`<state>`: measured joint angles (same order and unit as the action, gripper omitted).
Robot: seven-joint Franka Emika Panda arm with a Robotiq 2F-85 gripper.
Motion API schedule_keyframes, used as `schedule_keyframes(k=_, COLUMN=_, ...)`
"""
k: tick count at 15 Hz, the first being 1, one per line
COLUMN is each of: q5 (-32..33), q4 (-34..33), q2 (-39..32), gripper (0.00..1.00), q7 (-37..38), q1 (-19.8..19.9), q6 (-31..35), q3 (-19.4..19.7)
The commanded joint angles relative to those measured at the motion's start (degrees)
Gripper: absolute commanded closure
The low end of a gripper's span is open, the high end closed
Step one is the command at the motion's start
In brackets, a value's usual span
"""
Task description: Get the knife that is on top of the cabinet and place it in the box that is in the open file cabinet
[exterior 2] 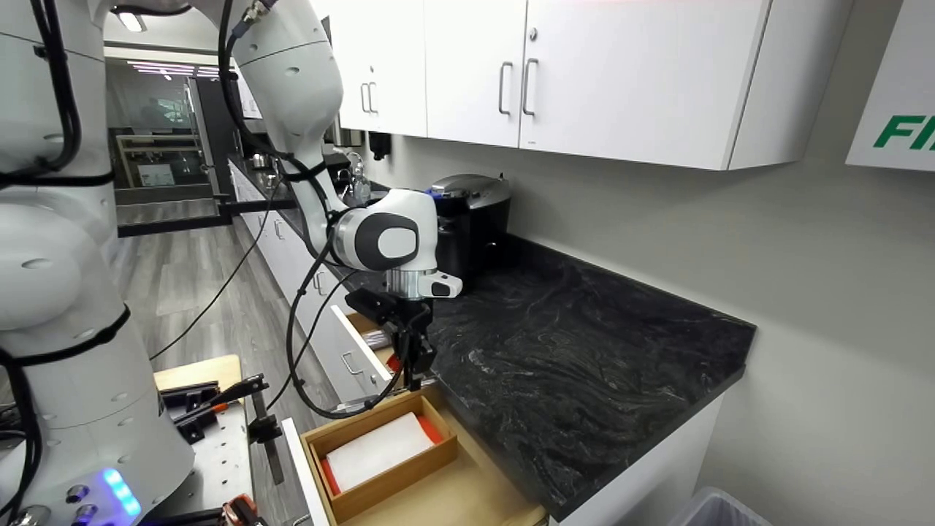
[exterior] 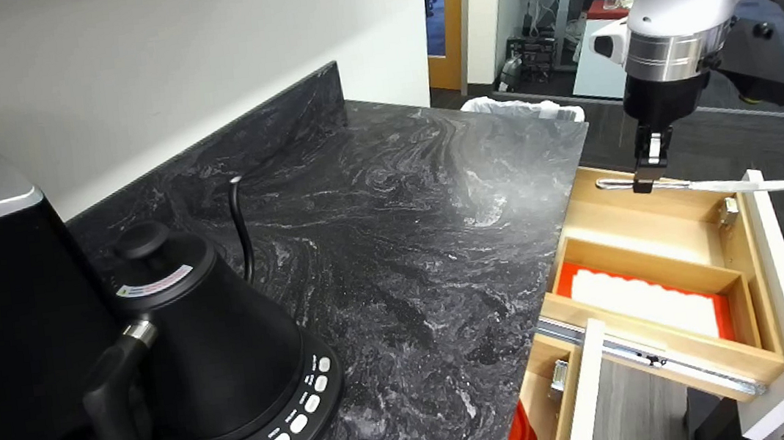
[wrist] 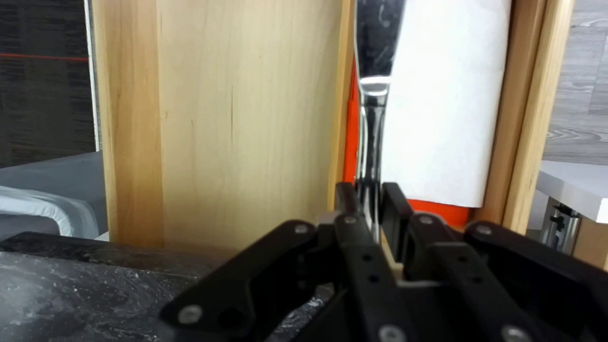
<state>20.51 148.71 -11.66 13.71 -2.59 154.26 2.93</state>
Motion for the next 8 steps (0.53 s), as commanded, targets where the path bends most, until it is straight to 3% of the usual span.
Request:
schedule_keyframes(k=1, q5=-1.36, q4=-1.45, q2=-2.11, gripper=0.94, q7=-0.35, q1=-1.1, q6=1.67, q3=-0.02)
schedule_keyframes(k=3, q5=-1.21, q4=-2.13, q2=-2.94, gripper=0.94, q7=-0.44, q1=-1.46, q6=1.7, q3=0.11)
schedule_keyframes(k=4, q5=-1.03, q4=-2.58, q2=-3.3, gripper=0.83, q7=-0.16, q1=-1.74, q6=1.35, q3=0.28)
schedule_keyframes(k=5, q5=-1.5, q4=-2.88, q2=-3.7, gripper=0.58, q7=-0.62, q1=-1.67, q6=1.27, q3=0.14)
schedule_keyframes(k=6, q5=-1.65, q4=-3.11, q2=-4.02, gripper=0.57, q7=-0.67, q1=-1.7, q6=1.26, q3=0.18)
schedule_keyframes(k=8, q5=-2.16, q4=-3.65, q2=-4.56, gripper=0.46, q7=-0.89, q1=-1.78, q6=1.04, q3=0.17)
